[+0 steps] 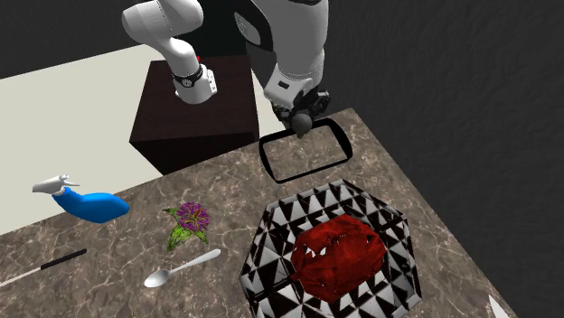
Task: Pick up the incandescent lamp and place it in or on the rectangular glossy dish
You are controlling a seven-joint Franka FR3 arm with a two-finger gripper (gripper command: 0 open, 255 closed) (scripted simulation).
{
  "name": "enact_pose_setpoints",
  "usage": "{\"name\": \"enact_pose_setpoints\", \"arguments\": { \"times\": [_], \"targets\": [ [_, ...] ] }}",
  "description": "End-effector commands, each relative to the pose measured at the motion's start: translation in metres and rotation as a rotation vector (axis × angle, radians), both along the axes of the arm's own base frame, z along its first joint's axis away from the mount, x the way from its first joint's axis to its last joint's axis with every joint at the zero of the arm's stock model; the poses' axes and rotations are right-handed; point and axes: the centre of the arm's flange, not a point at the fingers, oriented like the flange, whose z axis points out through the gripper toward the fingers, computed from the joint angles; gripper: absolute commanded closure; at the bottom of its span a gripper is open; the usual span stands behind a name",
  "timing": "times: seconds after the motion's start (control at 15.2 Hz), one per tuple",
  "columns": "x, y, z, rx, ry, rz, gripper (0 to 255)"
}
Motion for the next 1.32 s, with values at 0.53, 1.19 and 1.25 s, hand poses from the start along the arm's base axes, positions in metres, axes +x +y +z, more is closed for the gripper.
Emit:
{"name": "enact_pose_setpoints", "arguments": {
  "times": [0.53, 1.19, 1.25],
  "targets": [
    [-0.039, 0.03, -0.024, 0.0, 0.0, -0.001, 255],
    [-0.039, 0.03, -0.077, 0.0, 0.0, -0.001, 255],
    [-0.039, 0.03, -0.082, 0.0, 0.0, -0.001, 255]
  ]
}}
